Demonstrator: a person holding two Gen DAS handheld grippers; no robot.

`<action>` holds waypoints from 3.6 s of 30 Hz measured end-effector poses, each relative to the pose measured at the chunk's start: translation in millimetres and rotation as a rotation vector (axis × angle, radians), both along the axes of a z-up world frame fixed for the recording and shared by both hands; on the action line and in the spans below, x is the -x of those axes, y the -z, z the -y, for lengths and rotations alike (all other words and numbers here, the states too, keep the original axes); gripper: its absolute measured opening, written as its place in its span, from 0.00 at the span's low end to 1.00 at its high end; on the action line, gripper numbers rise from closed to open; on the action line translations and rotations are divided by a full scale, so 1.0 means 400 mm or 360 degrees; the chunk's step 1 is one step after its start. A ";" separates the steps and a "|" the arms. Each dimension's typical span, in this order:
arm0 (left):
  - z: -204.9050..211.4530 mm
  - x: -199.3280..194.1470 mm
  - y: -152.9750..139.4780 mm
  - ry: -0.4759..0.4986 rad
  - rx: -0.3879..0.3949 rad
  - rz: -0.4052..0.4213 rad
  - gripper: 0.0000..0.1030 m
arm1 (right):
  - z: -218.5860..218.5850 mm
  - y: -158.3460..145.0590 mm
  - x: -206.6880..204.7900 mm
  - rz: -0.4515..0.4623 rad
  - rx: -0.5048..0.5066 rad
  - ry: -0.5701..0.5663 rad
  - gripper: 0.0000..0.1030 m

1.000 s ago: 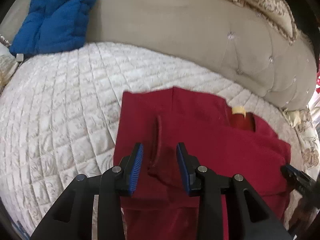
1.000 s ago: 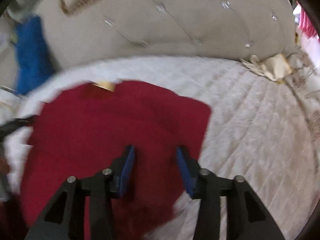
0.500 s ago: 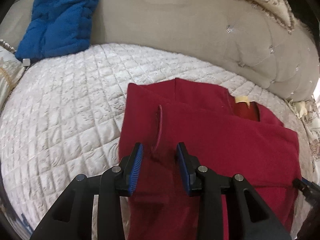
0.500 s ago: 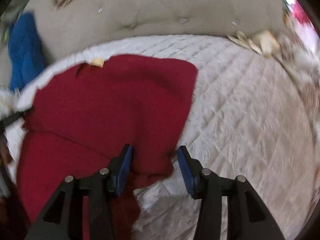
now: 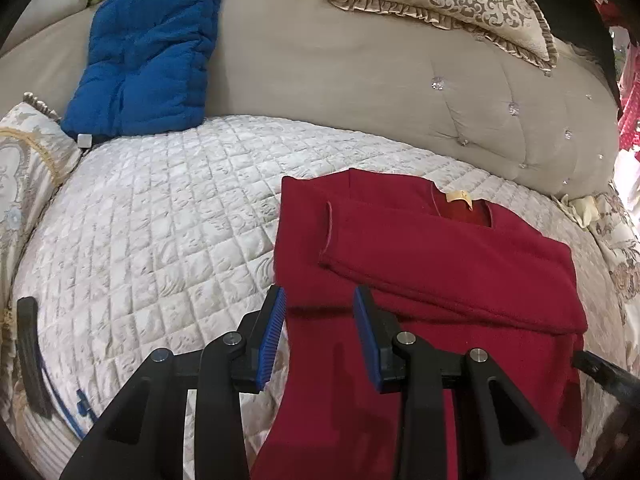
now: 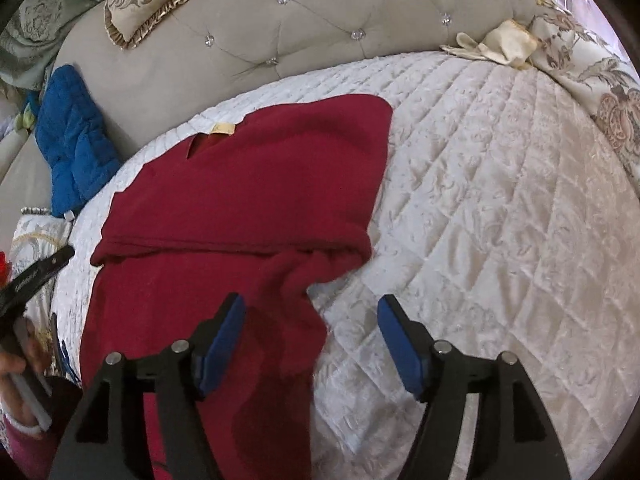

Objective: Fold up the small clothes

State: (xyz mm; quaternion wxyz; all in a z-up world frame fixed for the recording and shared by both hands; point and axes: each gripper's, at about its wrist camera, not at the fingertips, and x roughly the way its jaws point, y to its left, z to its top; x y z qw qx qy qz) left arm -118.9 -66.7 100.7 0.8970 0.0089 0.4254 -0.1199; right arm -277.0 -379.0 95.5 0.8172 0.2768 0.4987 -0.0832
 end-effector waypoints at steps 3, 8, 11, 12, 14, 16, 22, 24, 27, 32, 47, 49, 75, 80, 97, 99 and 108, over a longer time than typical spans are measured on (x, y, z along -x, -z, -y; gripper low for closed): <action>-0.017 0.019 -0.006 -0.0009 0.0010 -0.0010 0.13 | -0.006 0.015 -0.026 0.0034 0.0045 0.0015 0.73; -0.055 0.052 -0.006 -0.0012 0.0037 -0.0065 0.14 | -0.034 0.009 -0.046 0.0014 0.0068 -0.0113 0.13; -0.076 0.075 0.006 -0.0019 0.0018 -0.0090 0.16 | -0.038 -0.010 -0.029 0.0014 0.0177 -0.0109 0.11; -0.081 0.081 0.012 -0.0013 0.0019 -0.0105 0.16 | -0.034 -0.005 -0.027 0.0003 0.0167 -0.0100 0.10; -0.087 0.090 0.025 0.0006 0.0020 -0.0144 0.16 | -0.024 0.005 -0.020 -0.0004 0.0114 -0.0073 0.10; -0.093 0.101 0.031 0.0015 0.0026 -0.0168 0.16 | -0.019 -0.019 -0.001 0.0043 0.0081 -0.0061 0.10; -0.112 0.141 0.045 0.0071 0.0102 -0.0251 0.19 | -0.007 -0.124 0.117 0.0100 0.0101 -0.0138 0.13; -0.110 0.154 0.051 0.0095 0.0102 -0.0279 0.19 | -0.017 -0.139 0.163 0.0105 0.0003 -0.0212 0.32; -0.109 0.179 0.060 0.0141 0.0106 -0.0327 0.19 | -0.057 -0.147 0.238 0.0071 -0.0006 -0.0326 0.62; -0.114 0.217 0.073 0.0164 0.0021 -0.0386 0.19 | -0.141 -0.096 0.328 -0.0069 -0.0121 -0.0480 0.63; -0.133 0.307 0.175 0.0343 -0.0358 -0.0820 0.19 | -0.208 0.015 0.409 -0.0288 -0.0361 -0.0535 0.77; -0.137 0.315 0.184 0.0349 -0.0363 -0.0865 0.19 | -0.214 0.016 0.401 -0.0302 -0.0370 -0.0557 0.80; -0.092 0.351 0.243 0.0473 -0.0467 -0.0864 0.16 | -0.285 -0.006 0.372 -0.0269 -0.0208 -0.0762 0.15; -0.104 0.345 0.226 0.0507 -0.0339 -0.0851 0.00 | -0.271 -0.029 0.372 -0.0177 -0.0308 -0.0733 0.13; -0.190 0.145 -0.044 0.0378 0.0442 -0.0544 0.00 | -0.063 -0.242 0.234 0.0452 -0.0483 -0.0383 0.10; -0.178 0.095 -0.070 0.0353 0.0492 -0.0478 0.00 | -0.030 -0.254 0.194 0.0501 -0.0467 -0.0313 0.10; -0.059 -0.170 -0.087 0.0143 0.0618 -0.0337 0.00 | 0.091 -0.212 -0.058 0.0504 -0.0332 -0.0071 0.07</action>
